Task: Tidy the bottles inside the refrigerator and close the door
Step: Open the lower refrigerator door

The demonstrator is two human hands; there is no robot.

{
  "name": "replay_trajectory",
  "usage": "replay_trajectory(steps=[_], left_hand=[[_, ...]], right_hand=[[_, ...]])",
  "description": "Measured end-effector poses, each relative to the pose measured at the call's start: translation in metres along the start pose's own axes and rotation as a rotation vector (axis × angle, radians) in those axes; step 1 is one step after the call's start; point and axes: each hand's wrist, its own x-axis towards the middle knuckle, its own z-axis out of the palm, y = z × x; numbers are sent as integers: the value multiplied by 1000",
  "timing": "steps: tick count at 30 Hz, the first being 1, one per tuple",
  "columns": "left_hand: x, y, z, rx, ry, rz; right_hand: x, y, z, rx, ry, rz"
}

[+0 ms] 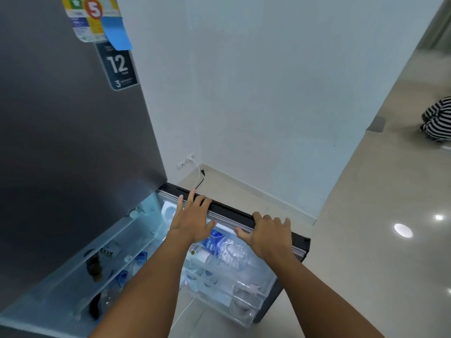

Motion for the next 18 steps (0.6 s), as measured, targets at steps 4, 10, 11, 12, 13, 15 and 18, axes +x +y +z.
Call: replay_trajectory(steps=[4,10,11,12,13,15,18], left_hand=[[20,5,7,-20,-12,-30],[36,11,18,-34,118,-85],[38,11,20,-39,145,-89],[40,11,23,-43,191,-90],[43,11,26,-40,241,-87],[45,13,35,-50,309,-96],[47,15,53,-71,457,-112]], right_hand=[[23,16,1,-20,120,-11],[59,35,3,39,172,-125],[65,37,3,44,175,-140],[71,38,3,45,174,-153],[77,40,2,44,172,-166],[85,45,1,104,164,-185],[92,51,5,216,202,-215]])
